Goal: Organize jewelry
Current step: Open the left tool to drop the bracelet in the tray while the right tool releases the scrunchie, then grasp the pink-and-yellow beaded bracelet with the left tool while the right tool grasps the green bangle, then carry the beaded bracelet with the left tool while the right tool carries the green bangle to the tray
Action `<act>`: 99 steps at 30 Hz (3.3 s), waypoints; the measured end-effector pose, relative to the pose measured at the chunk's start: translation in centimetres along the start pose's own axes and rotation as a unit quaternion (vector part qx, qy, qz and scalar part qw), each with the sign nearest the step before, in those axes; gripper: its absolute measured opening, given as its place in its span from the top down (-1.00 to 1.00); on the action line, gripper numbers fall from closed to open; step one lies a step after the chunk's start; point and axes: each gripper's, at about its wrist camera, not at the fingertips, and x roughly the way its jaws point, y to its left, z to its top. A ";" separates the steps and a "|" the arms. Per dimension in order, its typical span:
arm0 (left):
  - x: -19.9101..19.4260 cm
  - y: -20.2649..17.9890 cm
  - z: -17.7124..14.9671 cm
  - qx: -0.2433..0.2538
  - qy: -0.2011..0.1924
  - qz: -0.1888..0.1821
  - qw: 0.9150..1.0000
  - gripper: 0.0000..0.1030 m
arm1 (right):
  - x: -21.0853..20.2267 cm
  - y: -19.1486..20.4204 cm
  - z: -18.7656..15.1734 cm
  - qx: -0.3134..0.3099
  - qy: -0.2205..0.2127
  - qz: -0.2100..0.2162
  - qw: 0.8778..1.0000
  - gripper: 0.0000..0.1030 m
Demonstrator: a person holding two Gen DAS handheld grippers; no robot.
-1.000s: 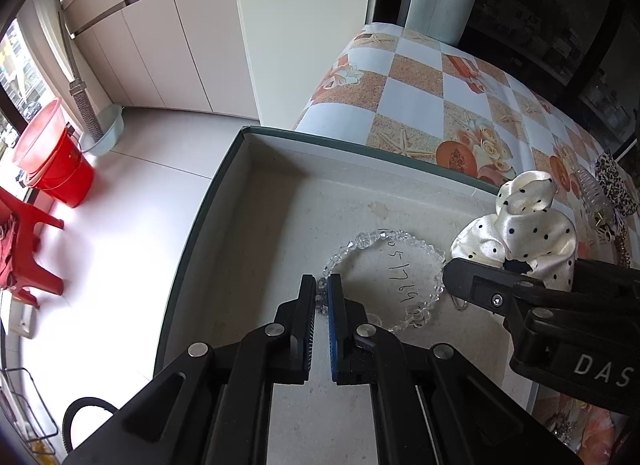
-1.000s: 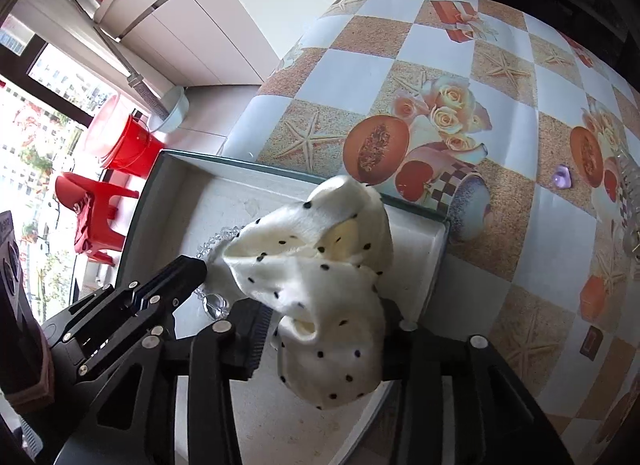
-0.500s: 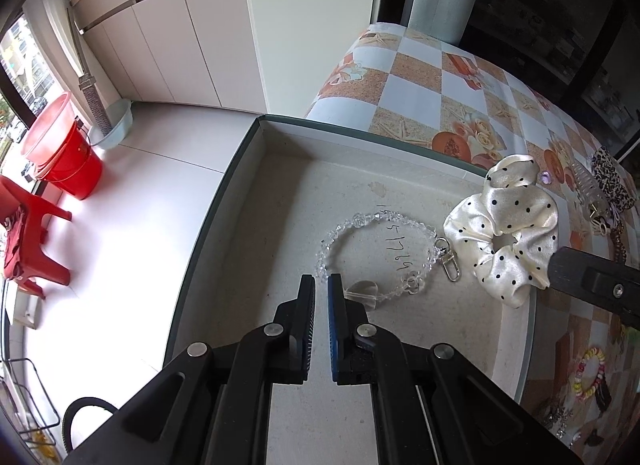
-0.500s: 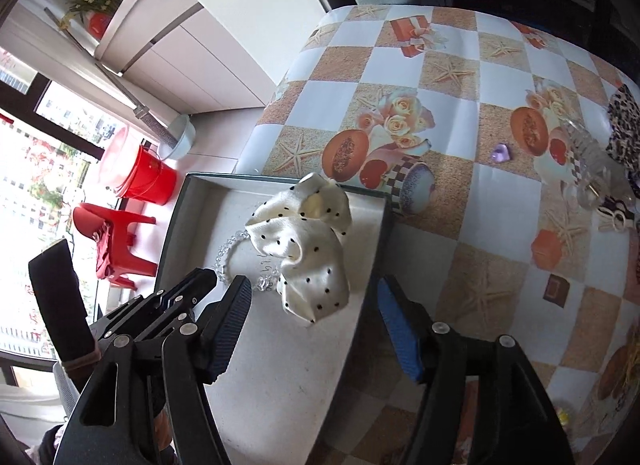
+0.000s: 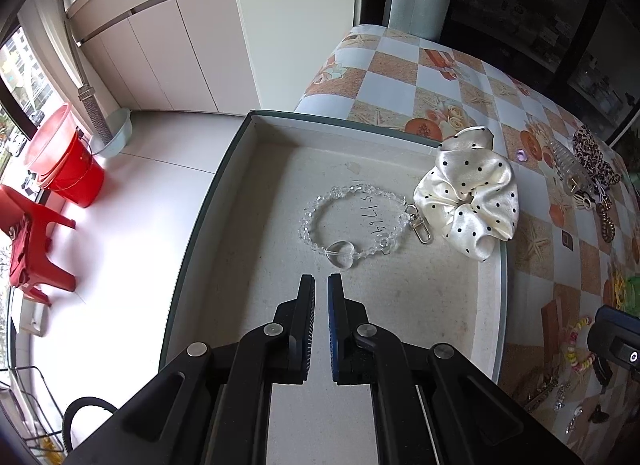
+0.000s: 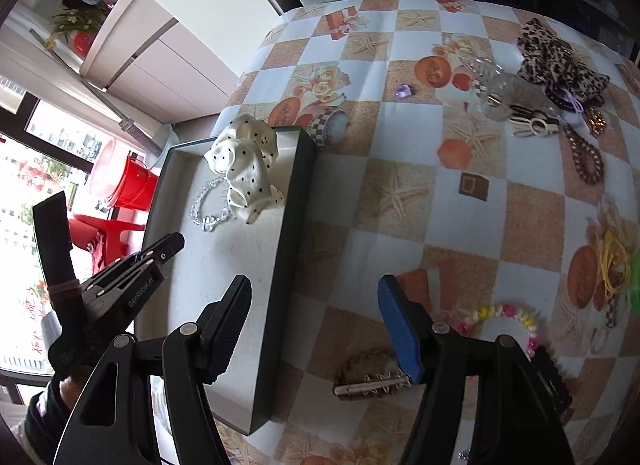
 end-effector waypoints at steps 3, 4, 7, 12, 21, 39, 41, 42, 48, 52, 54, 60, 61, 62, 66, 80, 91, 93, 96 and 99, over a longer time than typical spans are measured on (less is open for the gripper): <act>-0.5 -0.1 -0.7 -0.003 0.000 0.008 1.000 0.82 | -1.1 -1.1 -1.5 0.012 -0.003 -0.010 1.000 -0.34; -0.6 -0.2 -0.9 -0.003 0.000 0.009 1.000 0.82 | -1.4 -1.6 -2.0 0.014 -0.003 -0.014 1.000 -0.34; -0.9 -0.5 -1.4 -0.001 0.001 0.009 1.000 0.82 | -2.1 -2.7 -3.3 0.024 -0.002 -0.022 0.999 -0.35; -1.1 -0.9 -1.7 -0.001 -0.009 0.008 1.000 -1.00 | -3.2 -4.5 -4.8 0.039 -0.008 -0.032 0.999 -0.48; -1.5 -4.4 -2.7 0.054 -0.031 0.032 0.998 -1.00 | -5.2 -7.6 -7.1 0.071 -0.017 -0.050 0.996 -0.58; -2.9 -15.3 -6.9 0.151 0.010 -0.045 0.987 -1.00 | -9.0 -15.7 -11.9 0.148 -0.056 -0.081 0.984 -0.83; -2.8 -16.0 -7.3 0.161 0.013 -0.049 0.986 -1.00 | -9.0 -16.4 -12.1 0.154 -0.047 -0.082 0.984 -0.83; -2.8 -16.5 -7.5 0.166 0.016 -0.051 0.985 -1.00 | -8.9 -16.8 -12.3 0.157 -0.039 -0.085 0.983 -0.83; -1.6 -18.9 -7.6 0.176 0.036 -0.070 0.981 -1.00 | -9.1 -19.5 -12.6 0.170 -0.018 -0.107 0.980 -0.83; -0.3 -20.6 -7.1 0.184 0.041 -0.072 0.979 -1.00 | -9.6 -21.5 -12.4 0.184 -0.020 -0.115 0.976 -0.83; 0.3 -21.5 -6.8 0.191 0.041 -0.071 0.978 -1.00 | -9.9 -22.5 -12.2 0.188 -0.022 -0.122 0.974 -0.83; 1.9 -23.4 -5.8 0.207 0.040 -0.064 0.975 -0.92 | -10.3 -25.2 -10.8 0.190 -0.030 -0.141 0.971 -0.83; 2.2 -23.6 -5.7 0.209 0.043 -0.061 0.975 -0.91 | -10.3 -25.6 -10.4 0.190 -0.032 -0.145 0.970 -0.83; 2.5 -23.8 -5.5 0.210 0.046 -0.061 0.975 -0.90 | -10.2 -26.0 -10.1 0.191 -0.034 -0.148 0.970 -0.83; 3.1 -24.6 -5.6 0.221 0.047 -0.060 0.972 -0.90 | -10.0 -27.4 -8.6 0.194 -0.039 -0.161 0.967 -0.83; 5.3 -25.7 -5.8 0.236 0.056 -0.053 0.969 -0.75 | -8.2 -31.4 -3.8 0.197 -0.056 -0.218 0.954 -0.83; 4.4 -27.4 -6.2 0.256 0.058 -0.077 0.962 -0.22 | -6.6 -29.3 -2.9 0.128 -0.058 -0.261 0.955 -0.57; 4.3 -27.5 -6.2 0.258 0.061 -0.085 0.960 -0.07 | -6.6 -28.9 -2.8 0.122 -0.060 -0.258 0.957 -0.39; 3.9 -28.0 -6.6 0.269 0.060 -0.091 0.957 0.41 | -6.6 -28.2 -2.5 0.117 -0.061 -0.255 0.958 0.03; 3.8 -28.4 -6.8 0.280 0.062 -0.097 0.953 0.75 | -6.7 -27.9 -2.5 0.119 -0.063 -0.253 0.958 0.46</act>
